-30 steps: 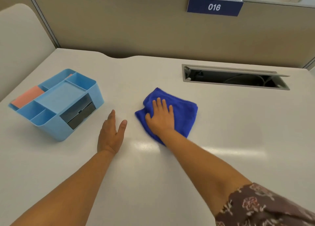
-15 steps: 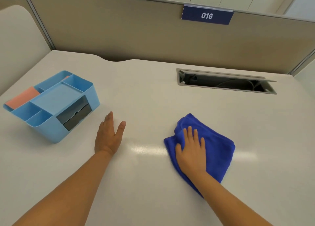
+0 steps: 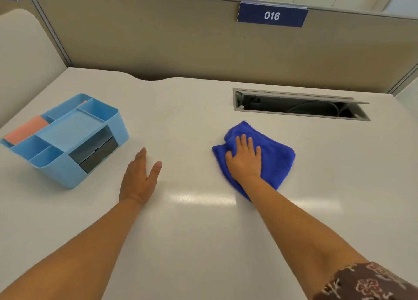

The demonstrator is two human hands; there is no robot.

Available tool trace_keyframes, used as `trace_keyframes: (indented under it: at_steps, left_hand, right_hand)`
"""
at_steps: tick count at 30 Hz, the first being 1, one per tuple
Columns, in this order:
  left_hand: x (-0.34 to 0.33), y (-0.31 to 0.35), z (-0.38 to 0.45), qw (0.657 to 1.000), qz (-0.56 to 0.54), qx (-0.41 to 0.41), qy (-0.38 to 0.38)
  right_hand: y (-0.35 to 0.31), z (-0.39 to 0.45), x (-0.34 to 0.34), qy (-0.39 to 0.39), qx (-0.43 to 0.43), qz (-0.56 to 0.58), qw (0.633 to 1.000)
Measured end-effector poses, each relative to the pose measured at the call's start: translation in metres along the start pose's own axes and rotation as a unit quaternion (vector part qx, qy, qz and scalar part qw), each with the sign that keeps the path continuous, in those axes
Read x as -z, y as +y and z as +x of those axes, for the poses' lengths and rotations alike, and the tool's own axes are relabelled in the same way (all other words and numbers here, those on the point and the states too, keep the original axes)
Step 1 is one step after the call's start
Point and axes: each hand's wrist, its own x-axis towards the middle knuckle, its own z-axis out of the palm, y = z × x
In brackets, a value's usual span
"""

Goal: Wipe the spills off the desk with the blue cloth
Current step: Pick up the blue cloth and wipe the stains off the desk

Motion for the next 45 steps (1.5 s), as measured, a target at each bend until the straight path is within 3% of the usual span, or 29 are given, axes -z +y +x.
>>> trace_keyframes:
  at_steps: [6,13,19,24,31,35,45]
  left_hand:
    - [-0.003,0.001,0.002,1.000,0.008,0.003,0.003]
    - [-0.004,0.001,0.004,0.999,0.026,-0.013,0.018]
    - [-0.005,0.000,0.013,1.000,0.004,0.017,0.023]
    - [-0.006,0.005,0.012,0.999,0.000,0.006,0.034]
    - [-0.002,0.004,0.010,0.999,-0.041,0.012,0.028]
    - [-0.002,0.005,0.009,0.999,-0.044,0.013,0.026]
    - [-0.001,0.008,0.008,0.999,-0.040,0.005,0.030]
  right_hand:
    - [0.073,-0.061,0.010,0.054,-0.142,0.010,0.988]
    - [0.054,-0.134,-0.017,0.022,-0.080,-0.032,0.996]
    - [0.085,-0.061,0.009,0.065,-0.191,-0.002,0.979]
    - [0.094,0.029,0.027,0.066,-0.207,0.010,0.976]
    - [0.059,0.109,0.025,0.031,-0.103,-0.022,0.994]
    - [0.009,0.119,0.011,-0.003,0.008,-0.028,1.000]
    - [-0.088,0.136,-0.017,-0.061,0.188,-0.041,0.979]
